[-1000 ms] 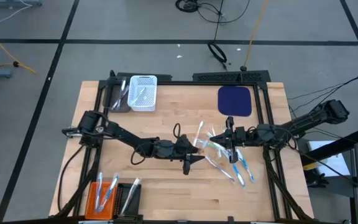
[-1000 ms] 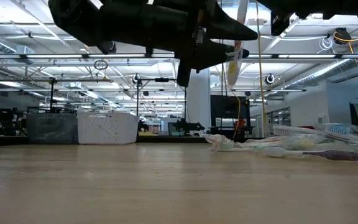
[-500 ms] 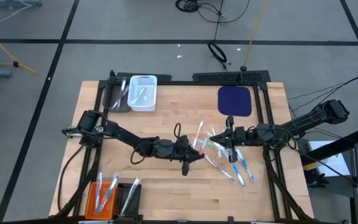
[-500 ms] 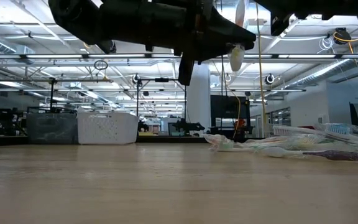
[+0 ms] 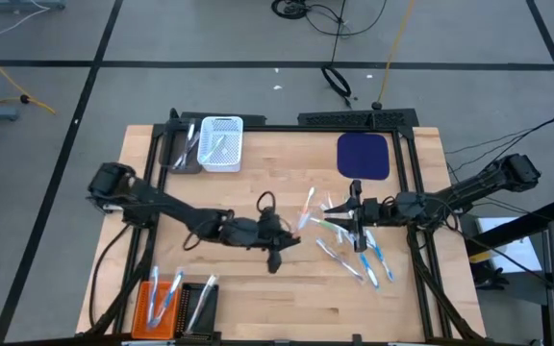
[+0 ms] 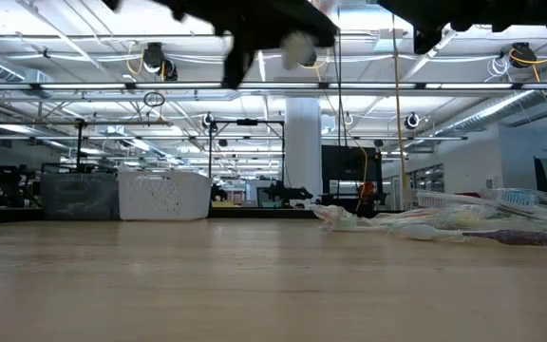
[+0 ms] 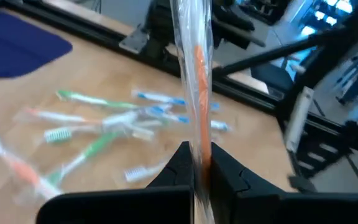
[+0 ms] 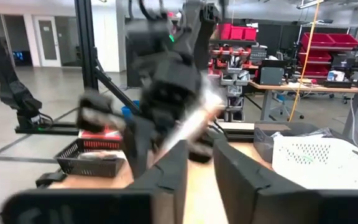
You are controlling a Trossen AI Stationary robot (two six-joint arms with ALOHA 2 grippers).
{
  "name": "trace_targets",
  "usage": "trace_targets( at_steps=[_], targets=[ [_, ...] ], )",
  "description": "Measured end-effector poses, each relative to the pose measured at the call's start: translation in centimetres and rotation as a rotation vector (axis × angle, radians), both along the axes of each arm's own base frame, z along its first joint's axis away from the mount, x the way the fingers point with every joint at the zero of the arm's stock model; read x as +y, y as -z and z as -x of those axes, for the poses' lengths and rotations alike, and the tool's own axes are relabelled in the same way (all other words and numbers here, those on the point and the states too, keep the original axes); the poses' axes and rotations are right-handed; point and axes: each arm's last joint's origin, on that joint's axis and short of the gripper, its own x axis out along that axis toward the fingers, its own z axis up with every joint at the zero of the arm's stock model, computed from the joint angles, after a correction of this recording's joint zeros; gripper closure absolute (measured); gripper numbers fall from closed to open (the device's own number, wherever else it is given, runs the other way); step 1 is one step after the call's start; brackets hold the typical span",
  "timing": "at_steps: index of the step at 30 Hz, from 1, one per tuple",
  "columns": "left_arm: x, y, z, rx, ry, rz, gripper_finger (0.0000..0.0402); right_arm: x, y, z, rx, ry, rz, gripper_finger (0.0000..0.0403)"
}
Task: Pick & Place Toothbrushes
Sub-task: Put the orange toothbrush into the black bin
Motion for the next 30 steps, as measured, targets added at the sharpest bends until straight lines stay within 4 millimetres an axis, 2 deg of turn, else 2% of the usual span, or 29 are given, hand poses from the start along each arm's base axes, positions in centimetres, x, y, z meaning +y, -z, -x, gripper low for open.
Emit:
trace_targets(
  at_steps=[5, 11, 21, 30],
  targets=[
    [-2.8, -2.1, 3.4, 0.079, -0.016, -0.004, 0.0394, 0.0, 0.0, 0.0, -0.001, 0.0, 0.001, 0.0284],
    [-6.6, -3.4, 8.1, 0.131, -0.085, 0.008, 0.0394, 0.0, 0.0, 0.0, -0.002, 0.002, -0.003, 0.0274],
    [-12.8, -2.8, 14.4, 0.158, -0.059, 0.105, 0.0394, 0.0, 0.0, 0.0, -0.003, 0.003, -0.011, 0.0286],
    [-15.2, -1.7, 18.7, 0.207, -0.096, 0.246, 0.0394, 0.0, 0.0, 0.0, -0.003, 0.002, -0.026, 0.0287]
  ],
)
